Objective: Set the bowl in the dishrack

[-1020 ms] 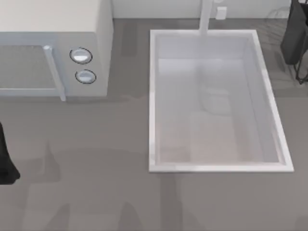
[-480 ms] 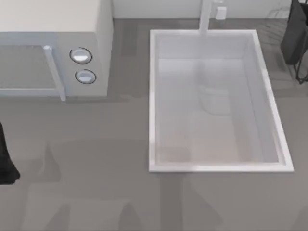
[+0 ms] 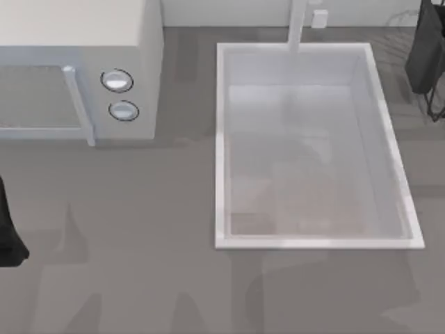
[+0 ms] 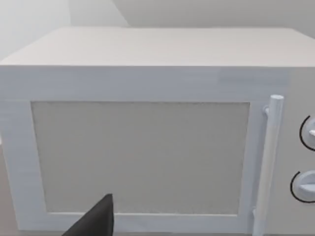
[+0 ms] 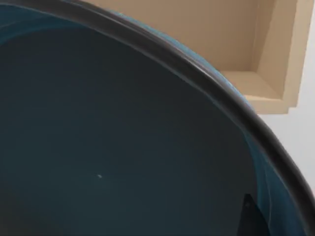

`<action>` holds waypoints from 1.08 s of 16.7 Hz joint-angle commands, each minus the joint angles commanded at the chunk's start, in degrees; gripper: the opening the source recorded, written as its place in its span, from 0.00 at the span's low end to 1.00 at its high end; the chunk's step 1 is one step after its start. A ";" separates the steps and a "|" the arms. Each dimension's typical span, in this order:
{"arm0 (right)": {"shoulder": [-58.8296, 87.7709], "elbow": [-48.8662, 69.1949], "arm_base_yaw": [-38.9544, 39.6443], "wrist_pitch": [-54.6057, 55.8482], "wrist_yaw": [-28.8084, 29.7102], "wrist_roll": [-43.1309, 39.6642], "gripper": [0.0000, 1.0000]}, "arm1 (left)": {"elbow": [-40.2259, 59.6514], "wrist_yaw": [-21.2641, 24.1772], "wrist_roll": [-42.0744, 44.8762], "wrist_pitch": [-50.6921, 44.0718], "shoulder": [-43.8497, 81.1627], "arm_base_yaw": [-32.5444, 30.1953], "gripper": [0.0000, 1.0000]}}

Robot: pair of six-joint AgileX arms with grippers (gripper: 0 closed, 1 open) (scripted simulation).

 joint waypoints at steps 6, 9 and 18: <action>14.57 -4.40 7.28 18.93 7.14 0.05 0.00 | 0.00 0.00 0.00 0.00 0.00 0.00 1.00; 15.98 -4.90 8.10 20.48 7.95 0.09 0.00 | 0.00 0.00 0.00 0.00 0.00 0.00 1.00; 15.98 -4.90 8.10 20.48 7.95 0.09 0.45 | 0.00 0.00 0.00 0.00 0.00 0.00 1.00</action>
